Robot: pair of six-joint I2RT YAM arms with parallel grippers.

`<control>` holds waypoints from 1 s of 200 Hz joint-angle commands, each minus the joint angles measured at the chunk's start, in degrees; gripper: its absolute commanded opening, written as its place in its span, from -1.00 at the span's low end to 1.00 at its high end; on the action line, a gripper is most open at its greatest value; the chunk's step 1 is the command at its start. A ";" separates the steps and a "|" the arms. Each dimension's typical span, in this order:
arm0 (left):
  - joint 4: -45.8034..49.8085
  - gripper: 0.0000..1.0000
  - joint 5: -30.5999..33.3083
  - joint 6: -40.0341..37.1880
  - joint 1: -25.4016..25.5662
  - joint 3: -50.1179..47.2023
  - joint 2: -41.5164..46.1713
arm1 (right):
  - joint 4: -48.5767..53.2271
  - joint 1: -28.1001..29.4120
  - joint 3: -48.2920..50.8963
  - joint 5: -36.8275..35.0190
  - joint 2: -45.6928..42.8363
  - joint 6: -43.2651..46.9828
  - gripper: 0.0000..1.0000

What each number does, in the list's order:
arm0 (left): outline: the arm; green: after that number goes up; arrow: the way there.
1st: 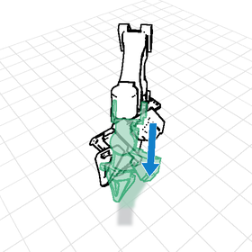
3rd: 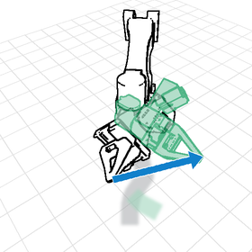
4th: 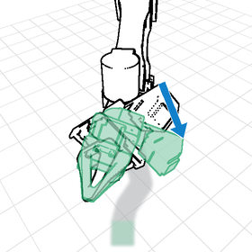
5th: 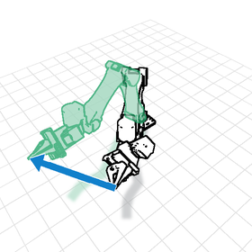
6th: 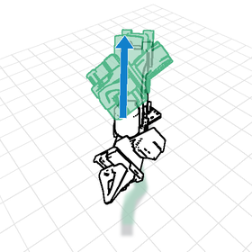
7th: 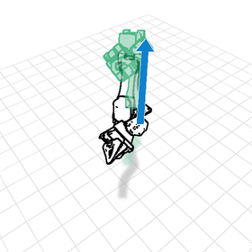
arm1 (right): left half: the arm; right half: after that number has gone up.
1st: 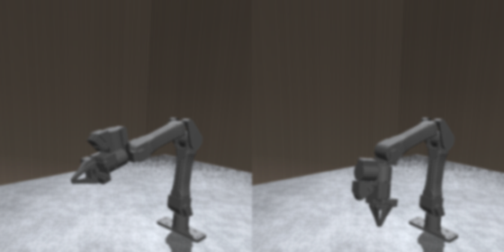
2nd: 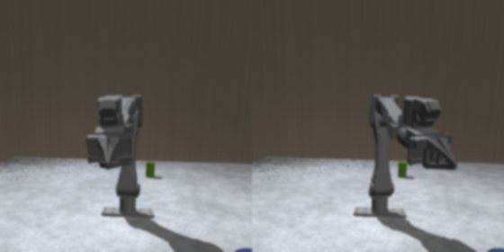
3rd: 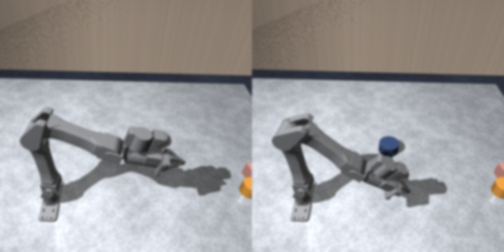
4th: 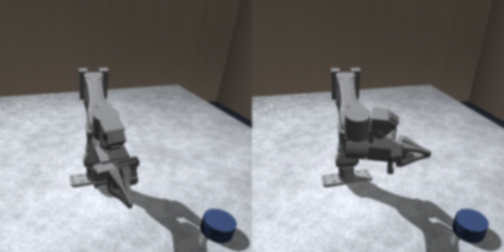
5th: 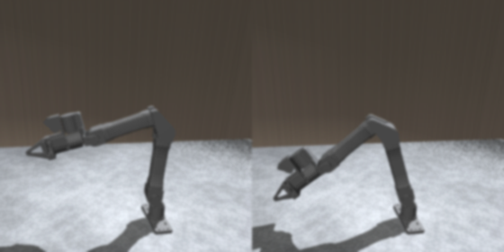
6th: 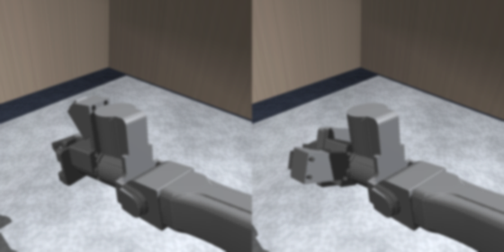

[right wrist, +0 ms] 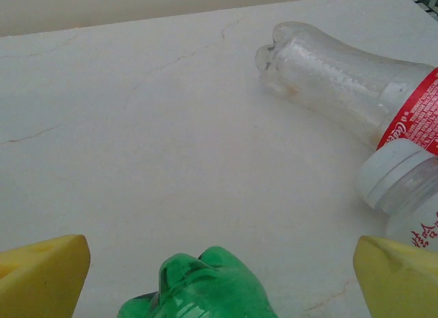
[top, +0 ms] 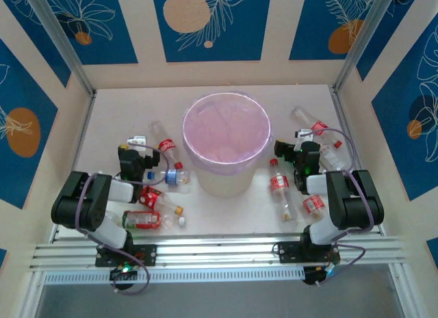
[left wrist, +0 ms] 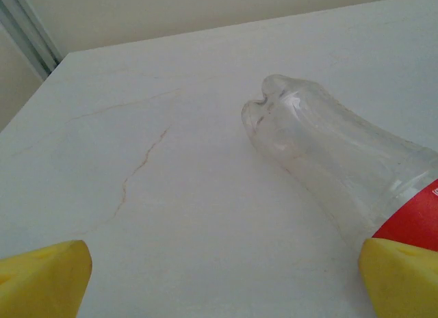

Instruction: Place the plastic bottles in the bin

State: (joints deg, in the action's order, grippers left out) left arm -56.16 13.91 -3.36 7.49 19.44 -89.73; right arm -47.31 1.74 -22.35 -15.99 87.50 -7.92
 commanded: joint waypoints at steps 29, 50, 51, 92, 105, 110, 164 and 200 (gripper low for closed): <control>-0.35 1.00 -0.99 0.62 -0.75 0.98 -0.18 | -1.37 -0.33 -0.15 0.87 -0.36 -0.16 0.98; 0.54 1.00 -2.31 0.96 -1.31 1.39 -0.09 | -1.38 -0.33 -0.15 0.88 -0.32 -0.16 0.98; 0.53 1.00 -2.36 0.97 -1.32 1.30 -0.09 | -1.38 -0.33 -0.15 0.87 -0.32 -0.16 0.98; 0.97 1.00 -3.03 1.29 -1.76 1.56 -0.09 | -1.06 -0.41 -0.28 1.19 -0.32 -0.23 0.98; 1.05 1.00 -3.19 1.38 -1.86 1.63 -0.09 | -1.02 -0.42 -0.41 1.05 -0.23 -0.24 0.98; 1.14 1.00 -3.31 1.34 -1.86 1.65 -0.09 | -1.00 -0.42 -0.41 1.05 -0.25 -0.25 0.98; 1.56 1.00 -4.05 1.53 -2.30 1.76 -0.01 | -0.85 -0.40 -0.49 0.96 -0.23 -0.25 0.98; 13.53 0.99 -0.23 2.39 -2.29 4.28 9.30 | 9.54 -0.03 -4.54 0.52 -4.66 0.12 0.98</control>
State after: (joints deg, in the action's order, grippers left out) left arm -51.70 11.64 -2.28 6.07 20.56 -88.09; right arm -45.63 1.63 -22.63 -15.38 87.07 -7.92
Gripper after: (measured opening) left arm 0.997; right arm 0.991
